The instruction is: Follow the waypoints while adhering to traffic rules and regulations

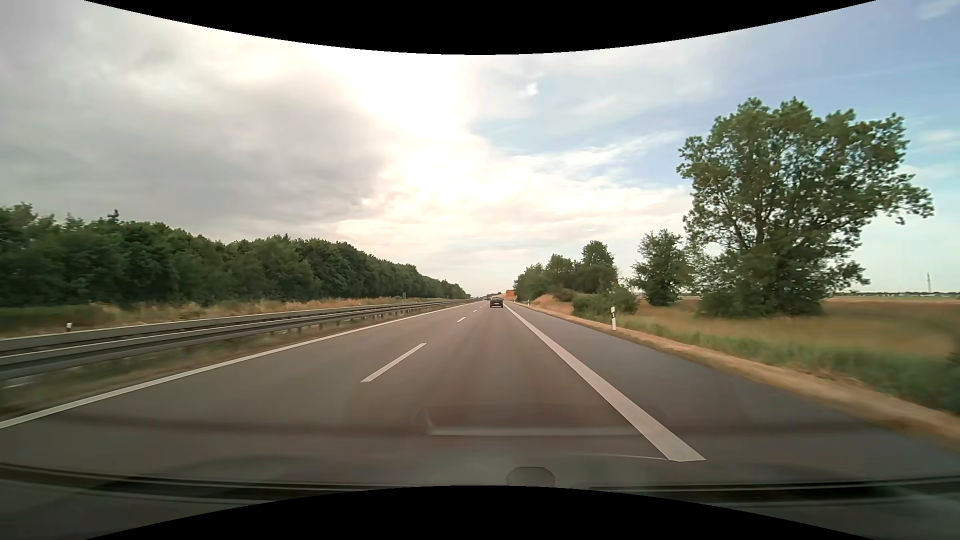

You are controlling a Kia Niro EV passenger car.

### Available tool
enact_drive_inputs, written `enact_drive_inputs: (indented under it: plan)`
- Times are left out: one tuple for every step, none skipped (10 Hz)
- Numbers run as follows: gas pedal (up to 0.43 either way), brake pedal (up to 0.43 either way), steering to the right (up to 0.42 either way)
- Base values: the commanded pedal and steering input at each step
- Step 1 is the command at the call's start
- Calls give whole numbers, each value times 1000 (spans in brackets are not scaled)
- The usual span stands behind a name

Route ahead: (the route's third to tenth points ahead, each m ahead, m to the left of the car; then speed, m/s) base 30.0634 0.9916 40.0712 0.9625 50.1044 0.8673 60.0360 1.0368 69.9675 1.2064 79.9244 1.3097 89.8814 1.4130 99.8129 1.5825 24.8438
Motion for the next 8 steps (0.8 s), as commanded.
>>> enact_drive_inputs:
  plan:
    - [268, 0, -4]
    - [268, 0, -4]
    - [268, 0, -4]
    - [268, 0, -4]
    - [268, 0, -4]
    - [268, 0, -4]
    - [268, 0, -4]
    - [268, 0, -4]
